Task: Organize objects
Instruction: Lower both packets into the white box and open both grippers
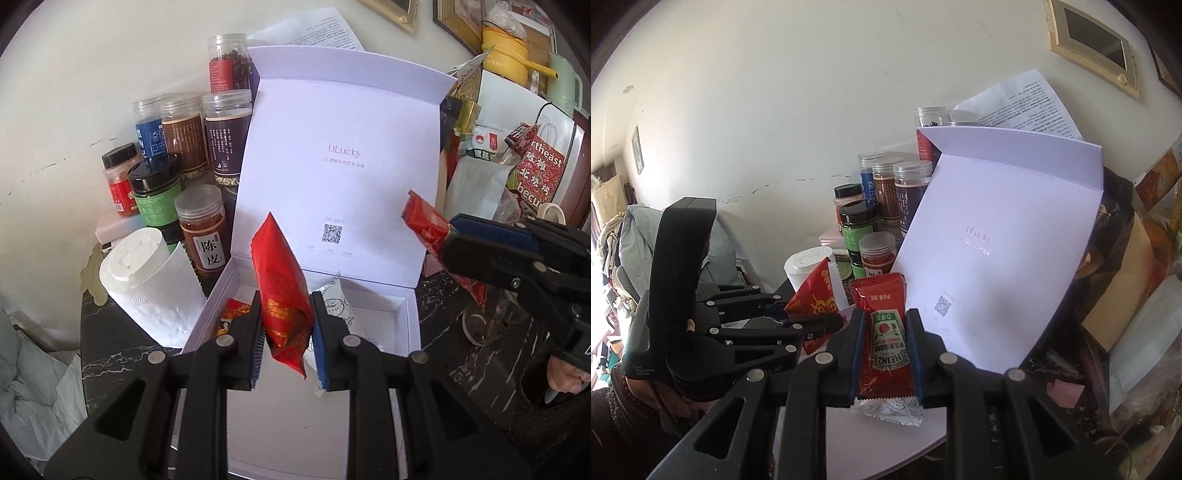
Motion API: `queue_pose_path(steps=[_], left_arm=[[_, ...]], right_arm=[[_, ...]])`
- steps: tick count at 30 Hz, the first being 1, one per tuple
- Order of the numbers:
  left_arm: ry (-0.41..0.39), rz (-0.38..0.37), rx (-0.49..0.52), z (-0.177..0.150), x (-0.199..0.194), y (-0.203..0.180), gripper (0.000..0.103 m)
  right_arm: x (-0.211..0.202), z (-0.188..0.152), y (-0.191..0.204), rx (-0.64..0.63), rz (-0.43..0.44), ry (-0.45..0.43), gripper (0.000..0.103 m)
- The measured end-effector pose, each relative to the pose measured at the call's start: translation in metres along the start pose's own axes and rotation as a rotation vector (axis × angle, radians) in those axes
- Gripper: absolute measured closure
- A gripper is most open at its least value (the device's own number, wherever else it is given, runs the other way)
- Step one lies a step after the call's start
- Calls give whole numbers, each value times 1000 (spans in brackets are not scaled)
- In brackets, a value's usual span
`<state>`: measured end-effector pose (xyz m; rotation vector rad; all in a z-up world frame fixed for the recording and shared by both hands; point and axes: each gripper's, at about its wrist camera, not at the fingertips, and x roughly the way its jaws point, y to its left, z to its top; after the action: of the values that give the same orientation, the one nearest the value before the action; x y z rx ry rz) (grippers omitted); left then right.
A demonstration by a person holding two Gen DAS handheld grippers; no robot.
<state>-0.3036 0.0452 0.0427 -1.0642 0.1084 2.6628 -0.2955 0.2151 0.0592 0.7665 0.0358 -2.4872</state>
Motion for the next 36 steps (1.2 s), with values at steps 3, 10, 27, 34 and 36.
queue_pose_path(steps=[3, 10, 27, 34, 36], left_arm=[[20, -10, 15, 2, 13, 2, 82], [63, 14, 11, -1, 38, 11, 82], [176, 76, 23, -21, 97, 17, 82], [216, 54, 9, -26, 110, 21, 82], [223, 51, 10, -27, 112, 21, 82]], right_arm=[[13, 1, -2, -4, 14, 4, 82], [40, 4, -6, -28, 60, 10, 82], [96, -19, -29, 44, 89, 133, 82], [107, -25, -37, 85, 121, 174, 82], [113, -28, -37, 92, 126, 193, 82]])
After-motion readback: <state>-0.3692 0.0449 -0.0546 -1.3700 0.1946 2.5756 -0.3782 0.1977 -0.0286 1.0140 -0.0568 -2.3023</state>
